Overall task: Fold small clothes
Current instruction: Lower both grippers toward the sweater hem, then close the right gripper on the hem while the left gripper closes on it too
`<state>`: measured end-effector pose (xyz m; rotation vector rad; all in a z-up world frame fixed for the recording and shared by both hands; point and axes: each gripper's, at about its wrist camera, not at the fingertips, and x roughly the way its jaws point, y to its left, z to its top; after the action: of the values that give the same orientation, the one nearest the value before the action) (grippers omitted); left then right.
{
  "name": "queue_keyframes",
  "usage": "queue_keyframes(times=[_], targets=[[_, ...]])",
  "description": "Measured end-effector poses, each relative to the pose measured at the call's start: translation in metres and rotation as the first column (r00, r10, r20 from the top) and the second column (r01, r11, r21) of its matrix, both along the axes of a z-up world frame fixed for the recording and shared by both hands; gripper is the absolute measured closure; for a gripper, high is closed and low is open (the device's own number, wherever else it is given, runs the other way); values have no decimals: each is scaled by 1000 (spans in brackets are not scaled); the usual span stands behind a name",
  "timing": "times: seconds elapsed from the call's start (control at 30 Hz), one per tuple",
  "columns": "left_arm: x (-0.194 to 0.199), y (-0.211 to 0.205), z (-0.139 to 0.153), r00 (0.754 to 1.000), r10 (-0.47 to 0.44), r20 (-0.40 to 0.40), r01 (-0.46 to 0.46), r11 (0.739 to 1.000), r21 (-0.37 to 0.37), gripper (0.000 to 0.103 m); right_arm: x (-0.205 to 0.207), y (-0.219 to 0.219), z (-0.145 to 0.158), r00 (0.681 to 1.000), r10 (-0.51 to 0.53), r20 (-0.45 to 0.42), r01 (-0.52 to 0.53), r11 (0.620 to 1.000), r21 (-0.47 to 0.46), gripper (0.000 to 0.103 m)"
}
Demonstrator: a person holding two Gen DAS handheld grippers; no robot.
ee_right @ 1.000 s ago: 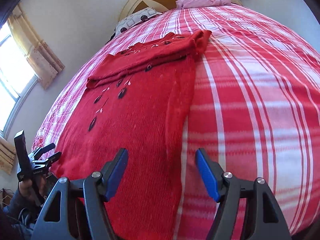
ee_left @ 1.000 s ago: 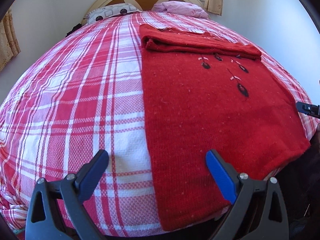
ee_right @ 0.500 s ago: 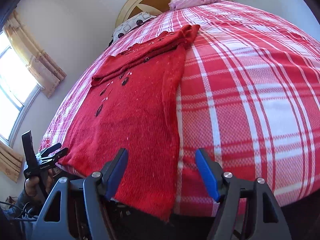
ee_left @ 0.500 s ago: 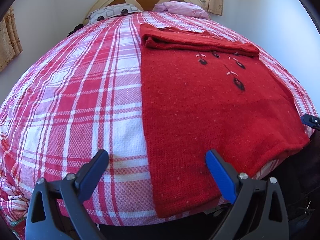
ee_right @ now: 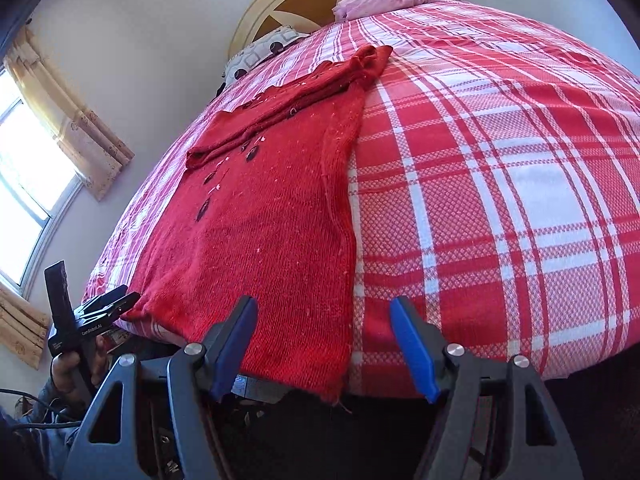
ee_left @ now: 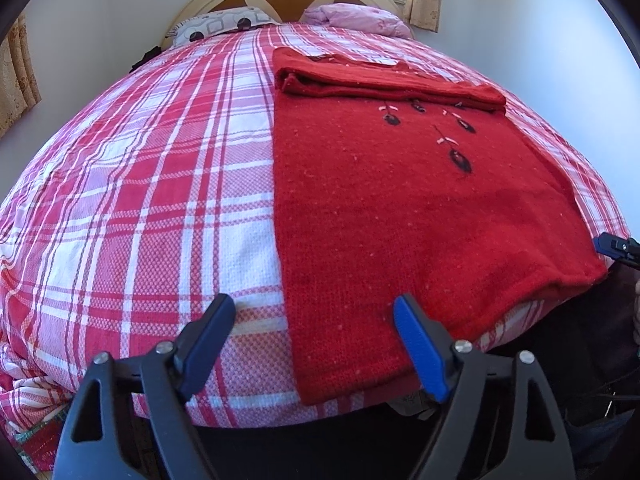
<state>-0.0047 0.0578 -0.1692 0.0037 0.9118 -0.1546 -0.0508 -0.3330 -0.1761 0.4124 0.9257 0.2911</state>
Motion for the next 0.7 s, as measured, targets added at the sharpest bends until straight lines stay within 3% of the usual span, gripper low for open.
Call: queue_keyframes(times=[0.23, 0.63, 0.7], targets=[[-4, 1, 2, 1000, -4, -7, 4, 1000, -20, 30, -3, 5, -1, 999, 40, -6, -40, 999, 28, 49], [-6, 13, 4, 999, 17, -34, -21, 995, -100, 40, -5, 8, -6, 999, 52, -14, -51, 998, 39, 50], [-7, 12, 4, 999, 15, -36, -19, 994, -104, 47, -5, 7, -6, 998, 56, -14, -56, 998, 40, 50]])
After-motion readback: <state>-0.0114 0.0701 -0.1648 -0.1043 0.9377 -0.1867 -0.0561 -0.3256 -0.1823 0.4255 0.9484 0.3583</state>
